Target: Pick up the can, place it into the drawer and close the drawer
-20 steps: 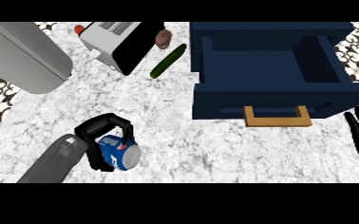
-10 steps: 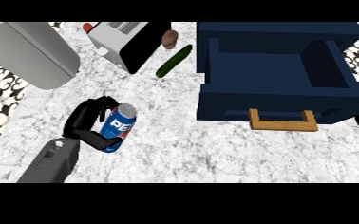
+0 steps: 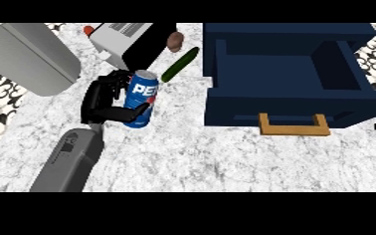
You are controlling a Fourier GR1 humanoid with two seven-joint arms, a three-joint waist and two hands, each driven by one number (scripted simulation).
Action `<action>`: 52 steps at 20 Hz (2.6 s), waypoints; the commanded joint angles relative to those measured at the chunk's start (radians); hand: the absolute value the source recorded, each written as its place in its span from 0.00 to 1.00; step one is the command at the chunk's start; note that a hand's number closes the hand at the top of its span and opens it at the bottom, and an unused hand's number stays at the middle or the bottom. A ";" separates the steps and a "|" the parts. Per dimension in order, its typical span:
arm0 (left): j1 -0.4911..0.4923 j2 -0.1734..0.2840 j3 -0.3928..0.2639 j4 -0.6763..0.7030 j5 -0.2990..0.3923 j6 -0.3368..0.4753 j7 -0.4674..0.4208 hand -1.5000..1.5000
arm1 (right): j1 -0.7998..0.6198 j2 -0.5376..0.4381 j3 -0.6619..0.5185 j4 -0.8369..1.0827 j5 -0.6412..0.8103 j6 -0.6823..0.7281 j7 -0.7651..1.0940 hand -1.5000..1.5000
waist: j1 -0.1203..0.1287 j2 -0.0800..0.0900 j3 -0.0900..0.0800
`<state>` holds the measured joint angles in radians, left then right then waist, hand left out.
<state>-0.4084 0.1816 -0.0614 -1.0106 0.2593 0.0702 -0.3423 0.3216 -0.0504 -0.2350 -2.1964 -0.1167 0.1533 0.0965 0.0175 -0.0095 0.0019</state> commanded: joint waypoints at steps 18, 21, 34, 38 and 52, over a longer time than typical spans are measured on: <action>-0.434 -0.154 -0.133 -0.313 -0.241 0.307 0.626 1.00 | -0.006 0.004 -0.059 -0.014 -0.051 0.047 -0.006 0.00 | -0.025 0.007 -0.001; -0.589 -0.180 -0.138 -0.171 -0.213 0.382 0.604 1.00 | 0.000 0.027 -0.022 -0.007 -0.003 0.044 -0.022 0.00 | -0.038 0.011 -0.001; -0.900 -0.182 -0.146 0.114 -0.116 0.442 0.629 1.00 | -0.100 0.009 -0.042 0.064 0.000 0.028 0.021 0.00 | -0.042 0.014 -0.001; -0.969 -0.182 -0.197 0.297 -0.050 0.481 0.546 1.00 | -0.066 0.042 0.005 0.015 0.040 0.027 0.013 0.00 | -0.067 0.019 -0.001; -1.103 -0.182 -0.338 0.500 0.149 0.527 0.481 1.00 | -0.174 -0.016 -0.046 0.055 0.001 0.023 0.063 0.00 | -0.093 0.026 0.000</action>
<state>-1.4835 0.0000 -0.3603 -0.5505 0.3554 0.5801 0.1478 0.2078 -0.0470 -0.2660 -2.1576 -0.1094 0.1969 0.1210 -0.0686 0.0148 0.0021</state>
